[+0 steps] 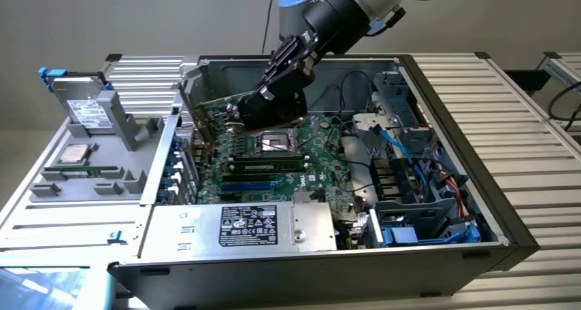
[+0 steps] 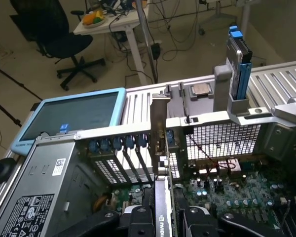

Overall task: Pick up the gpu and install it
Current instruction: 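Insert the gpu into the slot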

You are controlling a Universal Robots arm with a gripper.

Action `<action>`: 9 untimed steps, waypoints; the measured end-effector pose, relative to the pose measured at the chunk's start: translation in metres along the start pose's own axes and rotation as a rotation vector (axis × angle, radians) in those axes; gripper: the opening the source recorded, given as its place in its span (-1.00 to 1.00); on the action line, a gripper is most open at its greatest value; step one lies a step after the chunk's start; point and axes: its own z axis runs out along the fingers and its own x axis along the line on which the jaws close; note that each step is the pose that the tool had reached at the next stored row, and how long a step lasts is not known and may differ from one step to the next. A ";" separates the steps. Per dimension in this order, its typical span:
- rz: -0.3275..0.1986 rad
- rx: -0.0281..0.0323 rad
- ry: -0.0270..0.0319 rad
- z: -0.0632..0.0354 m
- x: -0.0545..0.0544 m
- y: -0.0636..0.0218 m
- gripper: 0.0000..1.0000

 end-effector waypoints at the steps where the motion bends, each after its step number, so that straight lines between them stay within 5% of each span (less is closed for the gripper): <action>1: 0.000 -0.0004 0.0001 0.0000 0.000 0.0001 -0.44; 5: -0.001 -0.0028 0.0001 0.0022 -0.001 -0.0021 -0.44; 9: -0.004 -0.0198 0.0023 0.0049 -0.001 -0.0045 -0.44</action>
